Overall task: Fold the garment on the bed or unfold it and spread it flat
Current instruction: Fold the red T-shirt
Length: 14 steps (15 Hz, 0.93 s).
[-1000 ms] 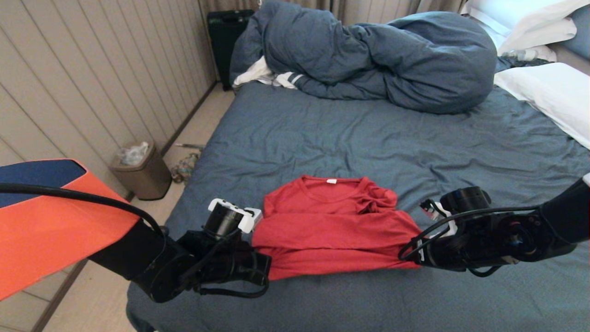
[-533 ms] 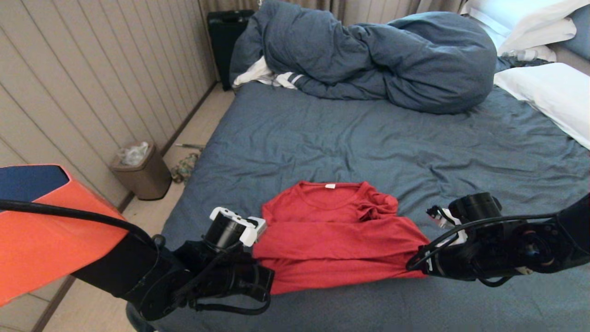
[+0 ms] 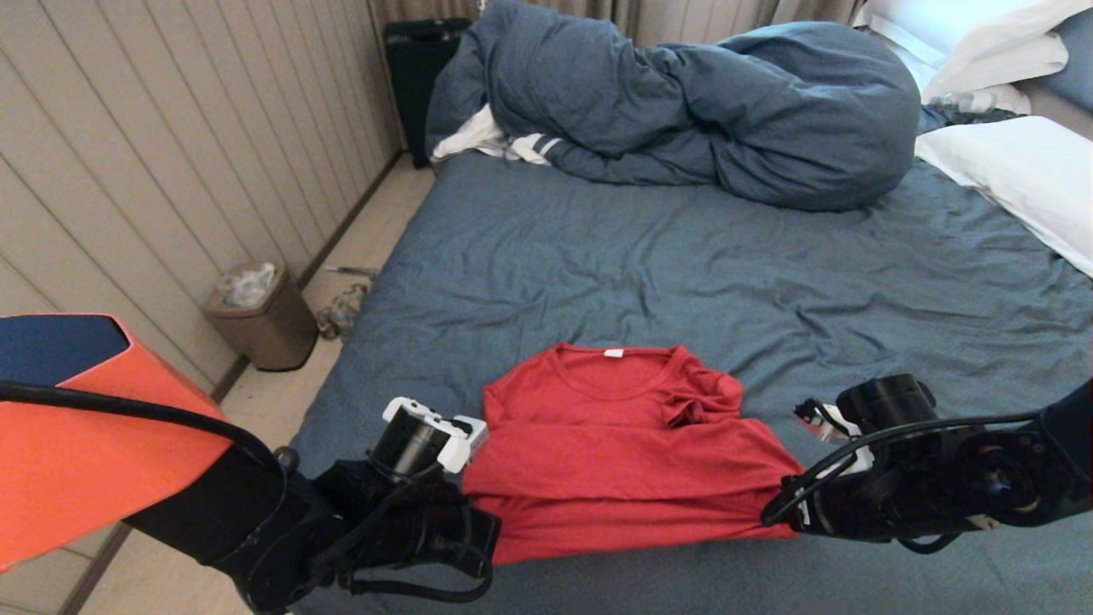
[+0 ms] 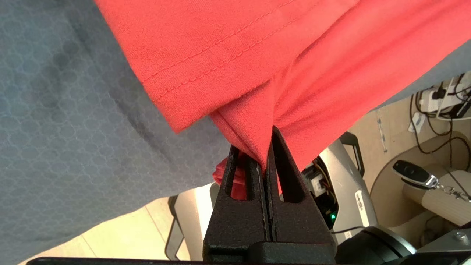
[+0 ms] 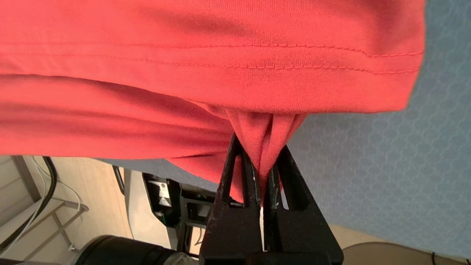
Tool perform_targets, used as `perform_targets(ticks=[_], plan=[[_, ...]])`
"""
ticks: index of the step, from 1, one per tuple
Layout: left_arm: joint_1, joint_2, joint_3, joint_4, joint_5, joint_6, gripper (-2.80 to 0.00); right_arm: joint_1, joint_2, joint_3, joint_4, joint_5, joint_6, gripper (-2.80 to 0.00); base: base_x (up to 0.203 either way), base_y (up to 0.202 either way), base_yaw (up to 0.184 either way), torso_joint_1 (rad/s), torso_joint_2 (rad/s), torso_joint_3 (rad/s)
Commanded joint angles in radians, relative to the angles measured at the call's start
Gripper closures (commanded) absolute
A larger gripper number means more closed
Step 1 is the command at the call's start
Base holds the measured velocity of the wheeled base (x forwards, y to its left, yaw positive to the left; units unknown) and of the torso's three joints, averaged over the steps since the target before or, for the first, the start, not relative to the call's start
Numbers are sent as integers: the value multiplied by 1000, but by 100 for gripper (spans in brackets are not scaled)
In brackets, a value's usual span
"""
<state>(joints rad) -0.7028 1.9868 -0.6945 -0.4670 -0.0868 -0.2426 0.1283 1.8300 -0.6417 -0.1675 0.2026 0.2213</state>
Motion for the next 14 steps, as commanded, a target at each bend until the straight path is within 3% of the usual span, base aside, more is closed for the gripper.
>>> perform_targets(ticks=[1, 2, 8, 12, 14], plan=[[0, 5, 0, -3, -1, -1, 0, 2, 4, 3, -3, 0, 1, 0, 0, 0, 0, 0, 0, 0], [1, 11, -3, -6, -1, -1, -280, 3, 8, 2, -3, 0, 1, -280, 0, 0, 0, 0, 0, 0], [1, -19, 24, -11, 6, 0, -280, 2, -2, 5, -1, 2, -18, -280, 0, 0, 0, 0, 0, 0], [6, -204, 59, -7, 14, 0, -280, -3, -134, 18, 7, 3, -17, -280, 0, 0, 0, 0, 0, 0], [41, -252, 55, 1, 16, -1, -280, -2, -202, 21, 20, 2, -16, -280, 0, 0, 0, 0, 0, 0]])
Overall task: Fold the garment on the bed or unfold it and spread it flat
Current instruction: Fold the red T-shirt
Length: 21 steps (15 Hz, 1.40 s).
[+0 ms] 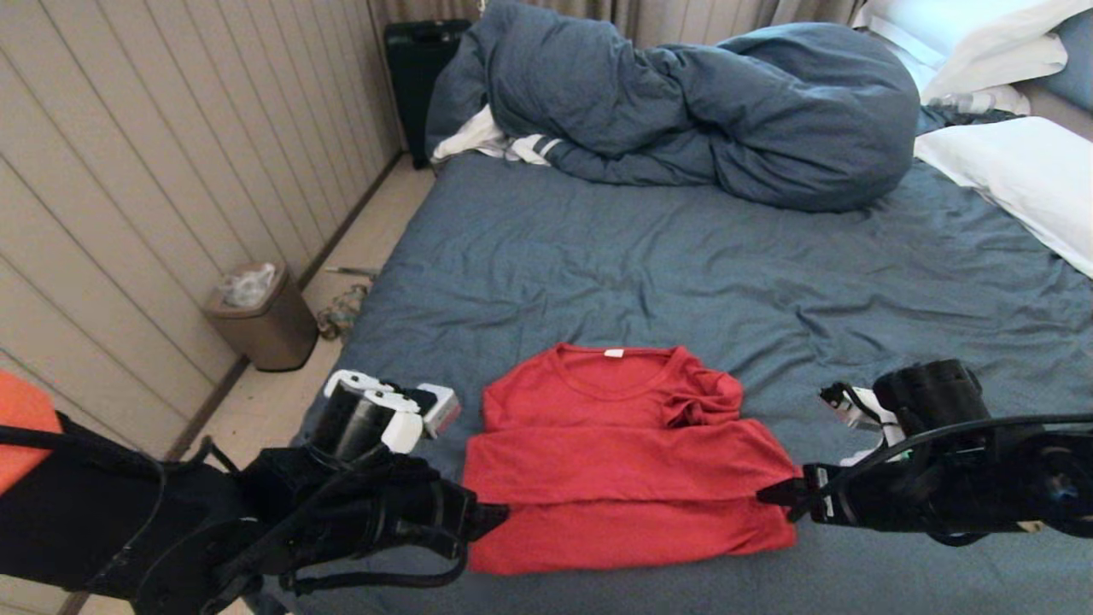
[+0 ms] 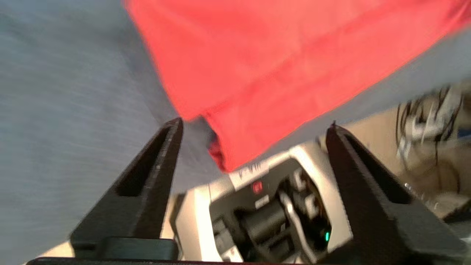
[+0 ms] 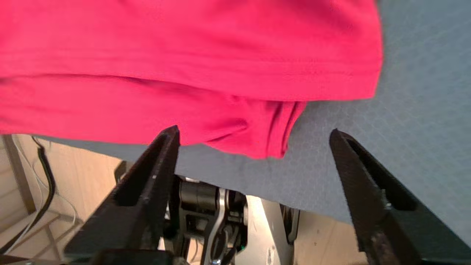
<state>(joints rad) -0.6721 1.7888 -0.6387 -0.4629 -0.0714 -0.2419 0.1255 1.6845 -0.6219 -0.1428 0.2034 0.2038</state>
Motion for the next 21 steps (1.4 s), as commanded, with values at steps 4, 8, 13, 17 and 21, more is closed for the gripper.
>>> perform_targets(ticks=[4, 8, 13, 17, 21], plan=[[56, 5, -75, 15, 1, -1, 0, -16, -50, -66, 23, -2, -2, 0, 0, 0, 0, 0, 0, 0], [70, 156, -184, 52, 1, -3, 0, -54, 38, -157, 78, -2, -1, 0, 0, 0, 0, 0, 0, 0], [71, 236, -220, 53, 4, -2, 0, -90, 69, -175, 72, -2, -24, 0, 0, 0, 0, 0, 0, 0], [71, 221, -219, 47, 35, 0, -280, -87, 74, -186, 71, -1, -25, 0, 0, 0, 0, 0, 0, 0], [71, 245, -217, 40, 33, -3, -280, -86, 70, -177, 71, 1, -26, 0, 0, 0, 0, 0, 0, 0]])
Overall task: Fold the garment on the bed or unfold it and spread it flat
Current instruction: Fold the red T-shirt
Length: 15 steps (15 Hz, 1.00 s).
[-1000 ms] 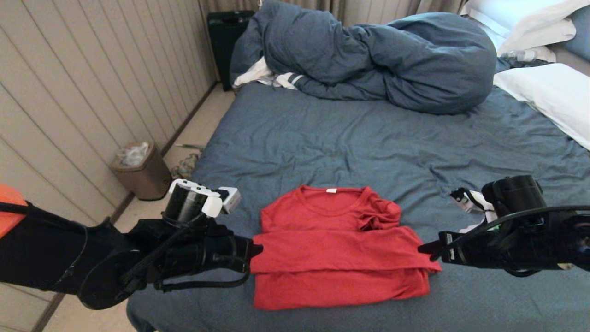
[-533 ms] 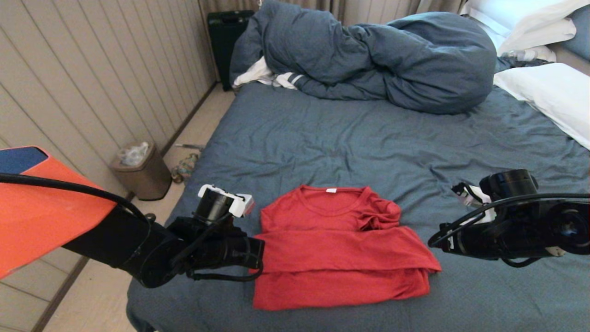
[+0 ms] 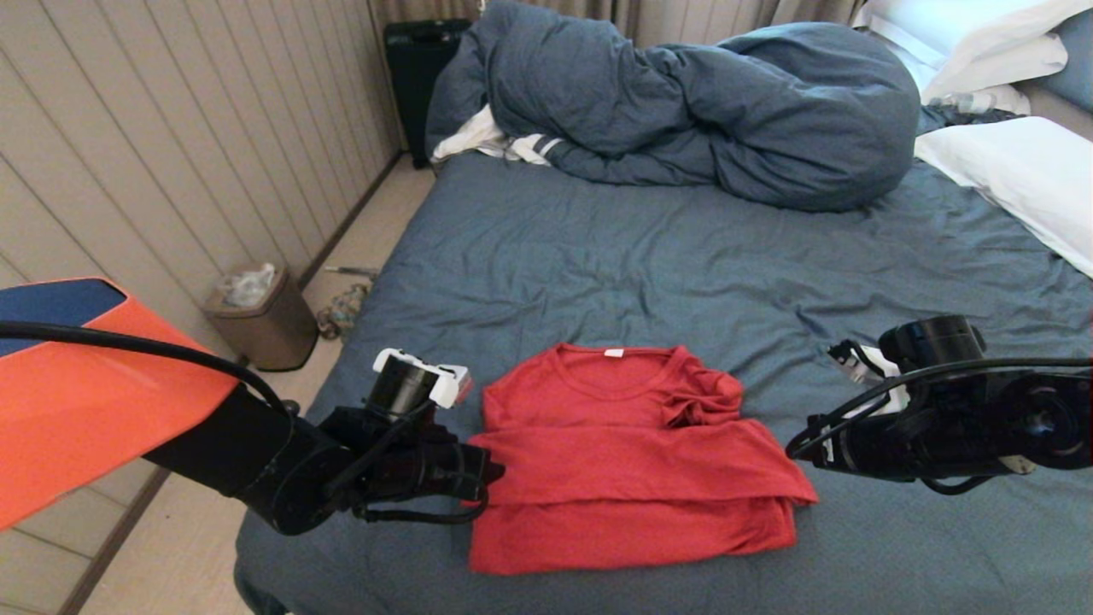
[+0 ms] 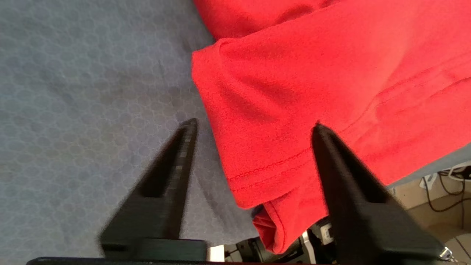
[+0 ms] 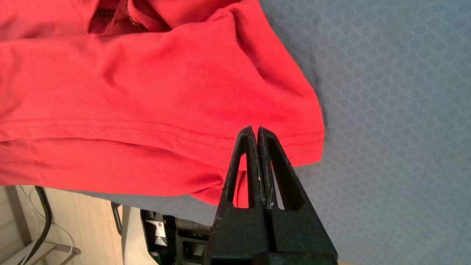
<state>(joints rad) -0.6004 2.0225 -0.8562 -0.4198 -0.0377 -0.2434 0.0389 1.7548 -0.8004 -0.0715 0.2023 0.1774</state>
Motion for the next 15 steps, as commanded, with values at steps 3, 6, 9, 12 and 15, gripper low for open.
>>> perform_targets(ticks=[3, 6, 9, 12, 15], plan=[[-1, 36, -8, -7, -2, -2, -280, -1, -1, 4, -1, 2, -1, 0, 0, 0, 0, 0, 0, 0], [-1, 46, -11, -10, -1, -4, -280, 1, 5, -2, -2, 2, 0, 0, 0, 0, 0, 0, 0, 0], [-1, 36, -11, -10, -2, 1, 0, 1, 15, -5, -2, 2, 2, 0, 0, 0, 0, 0, 0, 0], [-1, 34, -11, -13, -2, -4, 0, -1, 14, -2, -2, 2, 0, 0, 0, 0, 0, 0, 0, 0], [-1, 10, -11, -13, -2, -2, 0, -1, 12, -2, -2, 2, 0, 0, 0, 0, 0, 0, 0, 0]])
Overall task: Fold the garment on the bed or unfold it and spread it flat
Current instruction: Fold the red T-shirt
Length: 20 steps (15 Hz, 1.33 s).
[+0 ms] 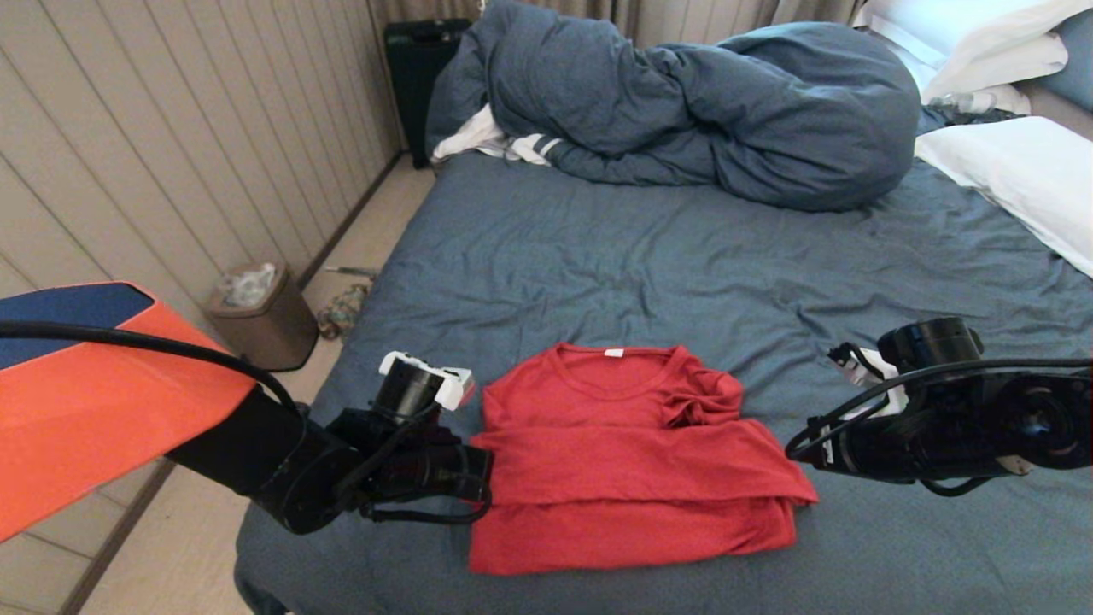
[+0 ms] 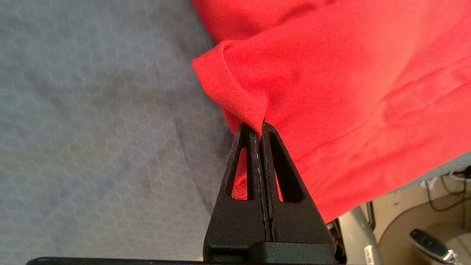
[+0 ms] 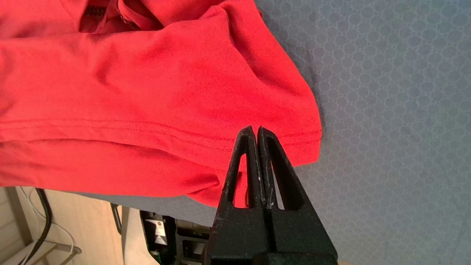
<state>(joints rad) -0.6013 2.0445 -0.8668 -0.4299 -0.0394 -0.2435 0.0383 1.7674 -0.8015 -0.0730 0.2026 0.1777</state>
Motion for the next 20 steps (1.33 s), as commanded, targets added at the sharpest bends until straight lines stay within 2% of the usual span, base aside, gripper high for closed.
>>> perform_targets(ticks=[1, 8, 12, 13, 20], plan=[[0, -17, -1, -2, 1, 0, 0, 0, 0, -1, -1, 1, 1, 0, 0, 0, 0, 0, 0, 0], [0, -27, -4, -1, -1, 0, 0, -67, 79, -7, -1, -2, -26, 0, 0, 0, 0, 0, 0, 0], [0, -6, -21, -1, 1, 1, 0, -69, 129, -8, -4, -2, -37, 0, 0, 0, 0, 0, 0, 0], [0, -4, -23, -1, 1, 3, 0, -69, 136, -7, -18, -2, -37, -280, 0, 0, 0, 0, 0, 0], [0, 0, -29, -1, 1, 3, 0, -64, 159, 13, -30, 0, -49, -280, 0, 0, 0, 0, 0, 0]])
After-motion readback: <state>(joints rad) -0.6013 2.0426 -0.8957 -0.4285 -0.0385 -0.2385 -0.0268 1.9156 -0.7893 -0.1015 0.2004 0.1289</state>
